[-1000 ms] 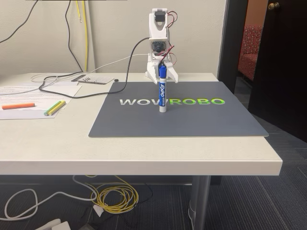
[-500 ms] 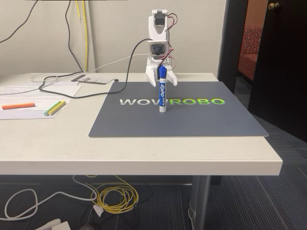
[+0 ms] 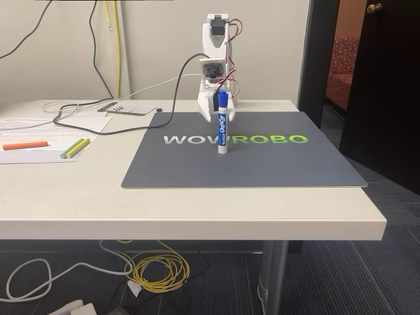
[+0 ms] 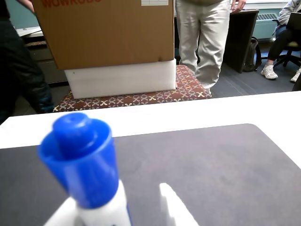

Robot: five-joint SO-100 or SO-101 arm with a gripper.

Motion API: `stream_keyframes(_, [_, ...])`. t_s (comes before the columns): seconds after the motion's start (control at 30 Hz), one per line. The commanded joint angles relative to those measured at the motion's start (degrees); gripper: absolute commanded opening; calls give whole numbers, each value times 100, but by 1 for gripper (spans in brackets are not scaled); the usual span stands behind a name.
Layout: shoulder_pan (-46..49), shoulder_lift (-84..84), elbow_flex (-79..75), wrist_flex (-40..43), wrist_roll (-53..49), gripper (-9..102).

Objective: Pick up the blue marker.

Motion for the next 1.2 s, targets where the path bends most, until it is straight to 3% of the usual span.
stream_keyframes(0.0, [0,53,-185,-105,70,16])
stream_keyframes(0.63, [-35,53,-79,-229,229,4])
stream_keyframes(1.17, [-79,1195,853,53,967,6])
